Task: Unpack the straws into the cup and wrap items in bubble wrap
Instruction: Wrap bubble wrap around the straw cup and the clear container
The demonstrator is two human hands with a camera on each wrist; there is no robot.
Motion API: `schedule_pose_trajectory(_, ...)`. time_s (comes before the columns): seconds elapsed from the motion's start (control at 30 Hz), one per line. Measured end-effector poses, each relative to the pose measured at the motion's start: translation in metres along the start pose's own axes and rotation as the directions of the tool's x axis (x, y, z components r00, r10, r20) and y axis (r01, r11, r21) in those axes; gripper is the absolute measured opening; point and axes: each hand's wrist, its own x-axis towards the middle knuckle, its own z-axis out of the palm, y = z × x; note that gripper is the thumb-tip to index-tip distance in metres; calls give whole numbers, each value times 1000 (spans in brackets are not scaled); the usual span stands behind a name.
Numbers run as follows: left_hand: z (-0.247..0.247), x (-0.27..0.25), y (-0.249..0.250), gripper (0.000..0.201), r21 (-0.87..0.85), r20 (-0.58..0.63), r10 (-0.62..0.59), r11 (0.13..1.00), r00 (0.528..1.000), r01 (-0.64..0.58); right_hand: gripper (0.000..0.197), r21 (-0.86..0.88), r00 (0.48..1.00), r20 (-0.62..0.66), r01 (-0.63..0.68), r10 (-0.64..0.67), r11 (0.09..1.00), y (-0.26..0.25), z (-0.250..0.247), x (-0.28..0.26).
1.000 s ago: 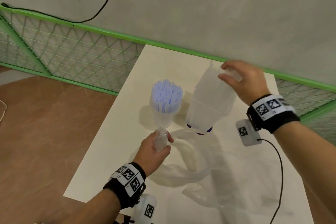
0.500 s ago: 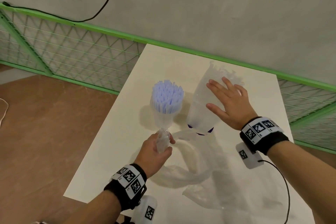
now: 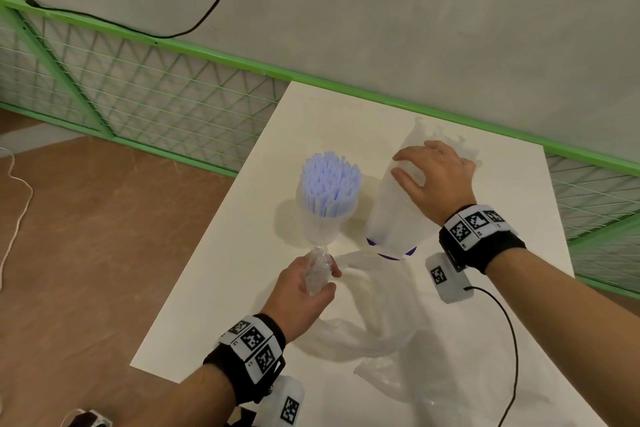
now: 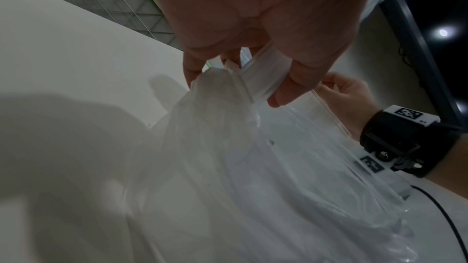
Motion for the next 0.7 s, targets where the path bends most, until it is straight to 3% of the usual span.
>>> schedule_pose_trajectory(0.1, -1, 1, 0, 22, -6, 5, 7, 1000, 1000, -7, 21, 92, 998, -32, 55, -52, 994, 11, -4, 3)
schedule_pose_trajectory(0.17, -1, 1, 0, 21, -13, 8, 13, 1000, 1000, -13, 24, 62, 998, 15, 67, -69, 996, 12, -9, 3)
schedule_pose_trajectory(0.27, 0, 2, 0, 20, -5, 8, 17, 1000, 1000, -17, 38, -214, 991, 121, 73, -48, 974, 11, -17, -2)
schedule_pose_trajectory(0.33, 0, 2, 0, 21, -10, 11, 9, 1000, 1000, -8, 53, -334, 983, 174, 9, 52, 943, 16, -21, -2)
schedule_pose_trajectory(0.43, 0, 1, -1, 22, -11, 13, 10, 1000, 1000, -10, 70, -252, 939, 276, -135, 205, 958, 28, -22, 0)
schedule_pose_trajectory(0.7, 0, 1, 0, 21, -14, 7, 14, 1000, 1000, -14, 67, -253, 937, 302, -98, 175, 962, 28, -24, 3)
